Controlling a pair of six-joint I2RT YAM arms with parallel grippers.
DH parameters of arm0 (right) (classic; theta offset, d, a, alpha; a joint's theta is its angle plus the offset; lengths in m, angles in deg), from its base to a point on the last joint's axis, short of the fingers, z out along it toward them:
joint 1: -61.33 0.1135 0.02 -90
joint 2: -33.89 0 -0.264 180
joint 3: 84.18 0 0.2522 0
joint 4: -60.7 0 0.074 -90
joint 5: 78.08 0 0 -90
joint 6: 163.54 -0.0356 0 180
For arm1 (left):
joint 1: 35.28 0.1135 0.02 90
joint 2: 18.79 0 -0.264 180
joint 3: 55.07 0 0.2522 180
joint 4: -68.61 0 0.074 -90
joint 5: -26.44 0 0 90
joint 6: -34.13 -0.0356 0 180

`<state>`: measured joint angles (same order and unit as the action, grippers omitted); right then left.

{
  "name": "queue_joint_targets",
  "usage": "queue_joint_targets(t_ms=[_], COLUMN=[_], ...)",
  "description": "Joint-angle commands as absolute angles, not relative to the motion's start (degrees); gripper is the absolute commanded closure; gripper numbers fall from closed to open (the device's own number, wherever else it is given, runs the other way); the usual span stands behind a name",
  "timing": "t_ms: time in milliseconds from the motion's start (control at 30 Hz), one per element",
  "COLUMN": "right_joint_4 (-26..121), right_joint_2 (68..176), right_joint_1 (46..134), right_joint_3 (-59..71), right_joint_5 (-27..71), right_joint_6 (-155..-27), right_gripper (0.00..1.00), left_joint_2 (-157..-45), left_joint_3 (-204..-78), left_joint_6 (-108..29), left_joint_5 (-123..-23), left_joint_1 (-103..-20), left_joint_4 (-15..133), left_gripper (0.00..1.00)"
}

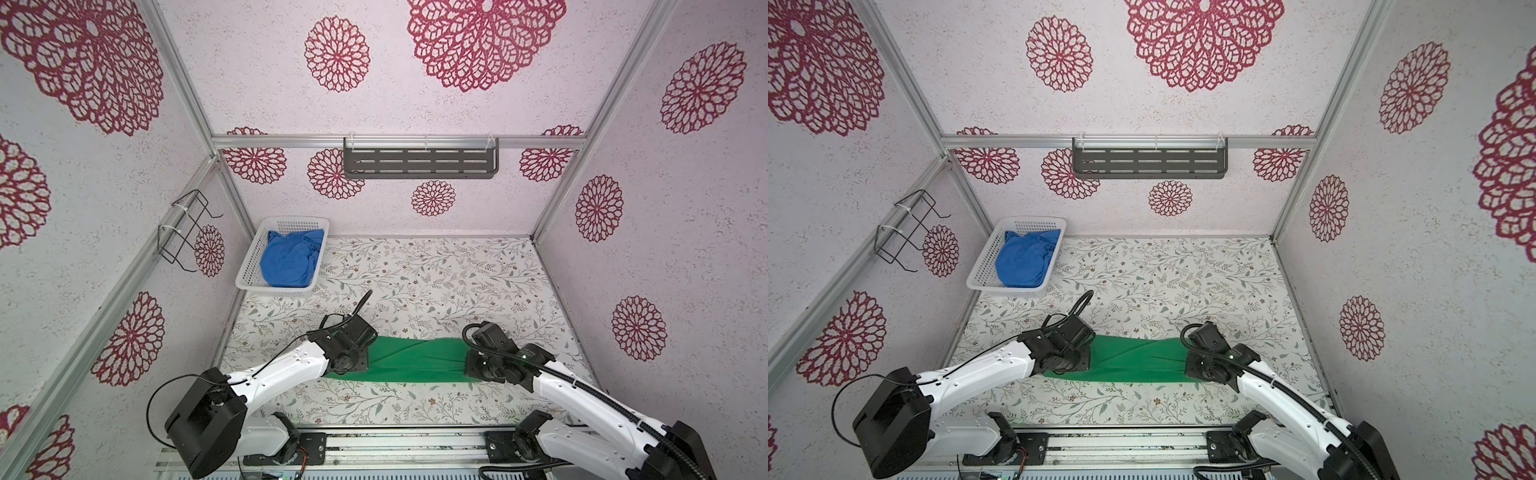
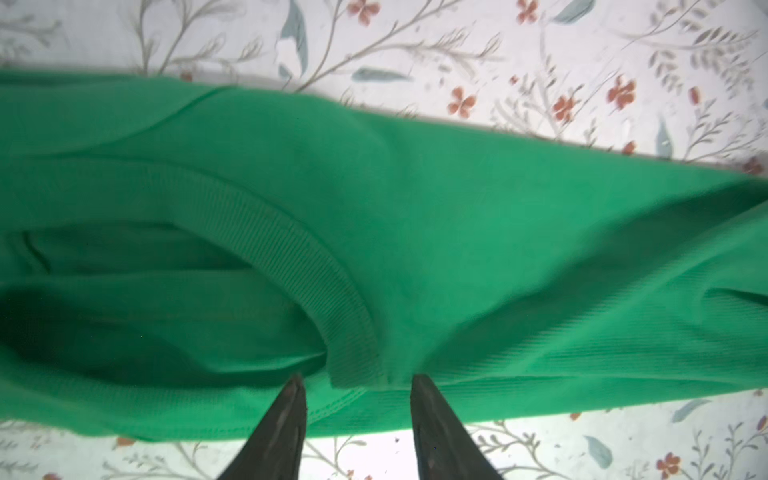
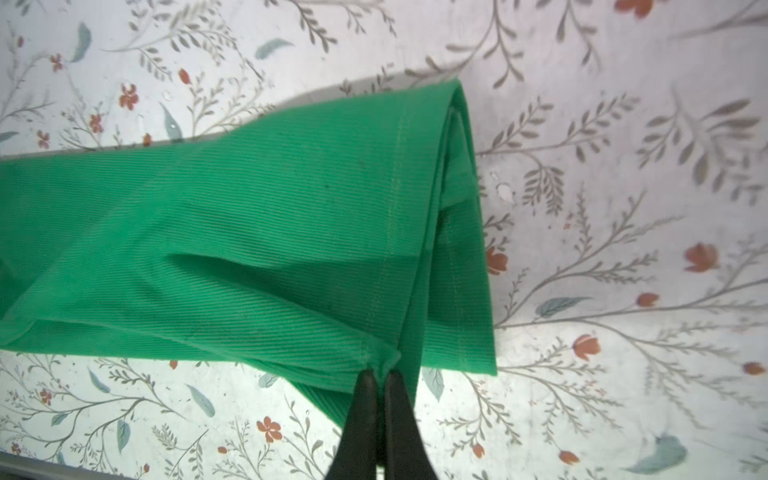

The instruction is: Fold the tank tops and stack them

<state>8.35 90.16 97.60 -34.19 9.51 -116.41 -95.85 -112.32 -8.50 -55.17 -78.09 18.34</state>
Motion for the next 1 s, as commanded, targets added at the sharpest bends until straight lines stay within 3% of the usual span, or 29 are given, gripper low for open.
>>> queue_joint_targets(t_ms=[0, 233, 433, 500, 567, 633, 967], right_joint_4=[0.30, -3.86, -4.29, -3.36, -3.33, -3.83, 5.06], right_joint_2=[89.99, 86.97, 81.16, 80.40, 81.31, 83.49, 97.05], right_joint_1=[97.54, 97.54, 97.46, 97.24, 97.19, 97.19, 98.24], right_joint_3=[-28.81, -35.56, -40.93, -39.80, -37.24, -34.43, -26.99], right_joint_5=[5.78, 11.42, 7.55, 6.15, 4.24, 2.96, 4.74], right_joint_6=[-112.23, -122.16, -127.05, -126.81, -125.45, -123.55, -119.59], right_gripper=[1.00, 0.94, 0.90, 0.82, 0.68, 0.63, 0.66], left_joint_2=[-98.41, -102.61, -103.25, -102.63, -101.60, -100.57, -97.95], left_joint_3=[-112.68, -109.27, -108.23, -109.41, -111.29, -113.31, -120.69], left_joint_6=[-9.11, -6.17, -5.35, -6.06, -6.96, -7.75, -9.80], left_joint_5=[-55.46, -56.80, -56.85, -56.91, -56.93, -57.45, -57.31], left_joint_1=[-77.65, -77.36, -77.12, -77.12, -77.12, -77.17, -76.31], left_joint_4=[19.36, 22.40, 21.49, 20.27, 18.27, 15.93, 10.56], left_gripper=[0.55, 0.55, 0.56, 0.55, 0.53, 0.49, 0.44])
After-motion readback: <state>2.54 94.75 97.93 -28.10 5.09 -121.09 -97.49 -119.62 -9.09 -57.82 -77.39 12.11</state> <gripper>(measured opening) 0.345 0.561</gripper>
